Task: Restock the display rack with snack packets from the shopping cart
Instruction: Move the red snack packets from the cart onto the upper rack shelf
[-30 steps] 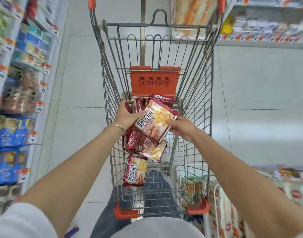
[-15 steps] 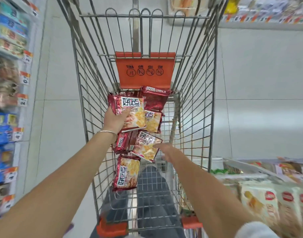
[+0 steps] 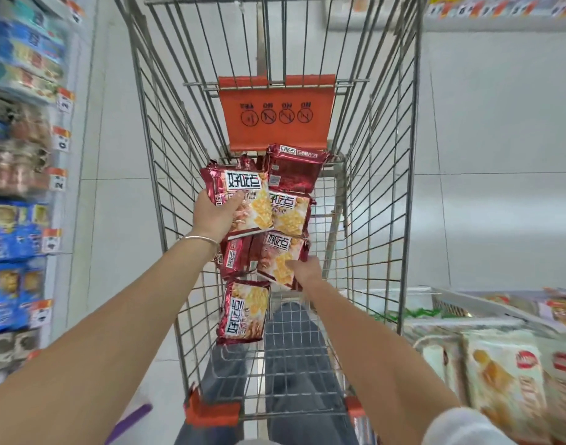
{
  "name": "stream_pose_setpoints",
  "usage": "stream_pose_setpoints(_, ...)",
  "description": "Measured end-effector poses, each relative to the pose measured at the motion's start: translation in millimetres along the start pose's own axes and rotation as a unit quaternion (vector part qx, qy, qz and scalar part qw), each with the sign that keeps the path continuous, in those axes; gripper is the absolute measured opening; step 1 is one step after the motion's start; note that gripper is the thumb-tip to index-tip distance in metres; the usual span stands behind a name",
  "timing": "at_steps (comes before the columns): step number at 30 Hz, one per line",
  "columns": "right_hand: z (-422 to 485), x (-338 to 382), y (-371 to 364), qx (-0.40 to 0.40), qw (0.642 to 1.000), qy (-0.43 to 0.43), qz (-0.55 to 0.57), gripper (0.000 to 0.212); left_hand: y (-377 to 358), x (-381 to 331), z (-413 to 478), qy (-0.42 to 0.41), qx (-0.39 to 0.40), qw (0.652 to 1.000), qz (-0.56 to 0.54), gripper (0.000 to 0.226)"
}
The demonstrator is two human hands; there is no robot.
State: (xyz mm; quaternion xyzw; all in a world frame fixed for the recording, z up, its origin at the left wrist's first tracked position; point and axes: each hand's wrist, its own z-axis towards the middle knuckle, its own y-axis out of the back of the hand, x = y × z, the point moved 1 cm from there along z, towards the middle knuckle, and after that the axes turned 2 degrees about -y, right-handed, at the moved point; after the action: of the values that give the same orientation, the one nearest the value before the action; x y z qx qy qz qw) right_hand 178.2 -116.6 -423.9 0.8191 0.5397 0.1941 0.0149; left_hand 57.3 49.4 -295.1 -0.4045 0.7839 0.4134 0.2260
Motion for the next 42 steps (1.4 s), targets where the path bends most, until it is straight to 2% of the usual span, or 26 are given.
stream_pose_setpoints(4,-36.4,35.3,44.5,-0.042,0.993,0.112,0.013,0.034,7.2,-12.7,-20.7,-0.002,0.022,1.0,0.02,0.081)
stream_pose_setpoints(7,-74.0,73.2,84.6,-0.034,0.983,0.175,0.051,0.028,14.8,-26.5,-41.7,-0.011,0.019,0.999,0.039,0.086)
stream_pose_setpoints(10,-111.3,103.8,107.5,0.033,0.982,0.18,0.048,0.041,26.5,-41.9,-58.6,-0.025,0.02,0.999,0.04,0.09)
stream_pose_setpoints(12,-136.1,114.8,113.3,0.107,0.977,0.176,0.053,0.038,33.7,-53.0,-67.8,-0.013,0.061,0.997,0.041,0.091)
stream_pose_setpoints(15,-168.4,124.0,109.4,0.203,0.963,0.154,0.087,0.029,40.1,-71.3,-81.6,0.002,0.189,0.982,0.014,0.093)
stream_pose_setpoints(19,-206.7,126.6,99.2,0.255,0.949,0.145,0.117,0.035,58.9,-102.0,-106.7,0.031,0.315,0.947,-0.048,0.11)
stream_pose_setpoints(23,-245.9,118.9,100.2,0.233,0.952,0.159,0.117,0.041,82.9,-127.3,-127.1,-0.006,0.39,0.92,0.032,0.1)
stream_pose_setpoints(27,-294.2,104.5,104.0,0.19,0.953,0.193,0.137,0.057,97.2,-134.2,-139.4,-0.04,0.403,0.912,0.068,0.083)
stream_pose_setpoints(32,-358.3,65.8,116.6,0.114,0.948,0.243,0.169,0.036,107.4,-155.7,-209.0,-0.1,0.434,0.893,0.057,0.029)
stream_pose_setpoints(34,-388.0,44.2,127.5,0.078,0.943,0.258,0.197,0.031,106.6,-163.7,-238.0,-0.125,0.461,0.876,0.061,0.027)
stream_pose_setpoints(37,-433.7,5.2,149.9,0.013,0.928,0.282,0.243,0.023,97.4,-175.7,-287.0,-0.18,0.495,0.846,0.084,0.046)
stream_pose_setpoints(42,-517.1,-67.9,189.0,-0.084,0.891,0.319,0.311,0.018,75.6,-197.6,-391.4,-0.252,0.538,0.797,0.106,0.026)
